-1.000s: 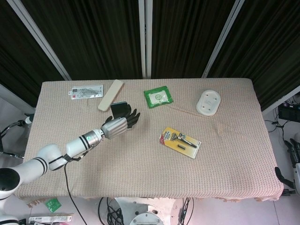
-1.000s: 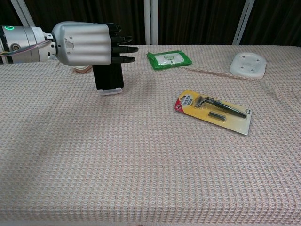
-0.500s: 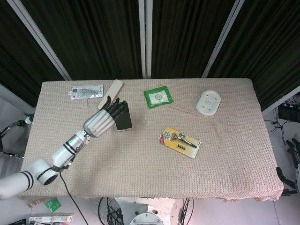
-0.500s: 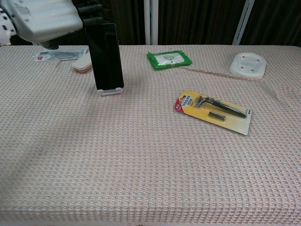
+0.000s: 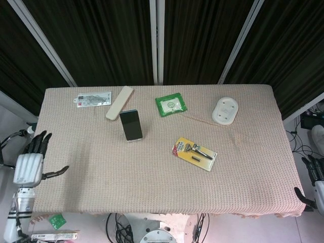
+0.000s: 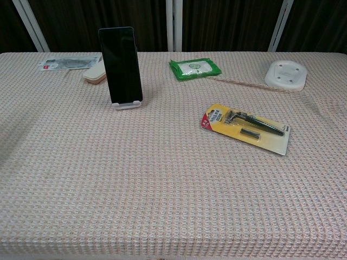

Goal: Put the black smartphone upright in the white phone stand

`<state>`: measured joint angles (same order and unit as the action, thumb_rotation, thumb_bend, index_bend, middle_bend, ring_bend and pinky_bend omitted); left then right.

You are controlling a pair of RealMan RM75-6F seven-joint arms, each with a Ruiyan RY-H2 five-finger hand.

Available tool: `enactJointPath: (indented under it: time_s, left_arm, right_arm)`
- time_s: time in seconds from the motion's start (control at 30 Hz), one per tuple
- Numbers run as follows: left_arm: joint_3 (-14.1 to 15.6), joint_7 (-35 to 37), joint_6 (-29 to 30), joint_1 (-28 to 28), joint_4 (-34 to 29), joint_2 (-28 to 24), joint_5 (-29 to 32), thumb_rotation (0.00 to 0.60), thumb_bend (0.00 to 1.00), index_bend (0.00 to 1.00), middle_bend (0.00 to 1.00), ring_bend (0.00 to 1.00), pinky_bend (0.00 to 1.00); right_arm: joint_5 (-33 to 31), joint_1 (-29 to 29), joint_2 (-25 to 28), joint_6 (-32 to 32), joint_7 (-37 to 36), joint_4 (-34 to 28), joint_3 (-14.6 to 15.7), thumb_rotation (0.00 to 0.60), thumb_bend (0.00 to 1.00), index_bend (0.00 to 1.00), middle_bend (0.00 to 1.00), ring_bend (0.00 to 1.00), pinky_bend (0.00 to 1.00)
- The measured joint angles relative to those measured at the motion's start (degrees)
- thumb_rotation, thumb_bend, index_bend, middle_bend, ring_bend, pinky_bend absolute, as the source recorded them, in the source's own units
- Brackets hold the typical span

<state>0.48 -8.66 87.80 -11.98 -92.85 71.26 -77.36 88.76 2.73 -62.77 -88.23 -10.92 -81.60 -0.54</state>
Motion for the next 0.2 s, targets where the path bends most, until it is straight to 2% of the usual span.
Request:
enactJointPath:
  time_s: [0.13, 0.2]
  left_arm:
    - [4.78, 6.09, 1.76, 4.49, 7.47, -0.04, -3.92, 0.336, 0.05, 0.01, 0.03, 0.08, 0.22]
    - [5.9, 7.59, 2.73, 5.63, 9.57, -0.06, -6.22, 0.337, 0.05, 0.01, 0.03, 0.08, 0.22]
  right_arm:
    - [1.06, -0.74, -0.6, 0.4, -0.37, 0.63, 0.17, 0.6, 0.21, 0.0, 0.0, 0.0, 0.0]
    - [1.76, -1.05, -0.94, 0.14, -0.22, 0.7, 0.13, 0.6, 0.21, 0.0, 0.0, 0.0, 0.0]
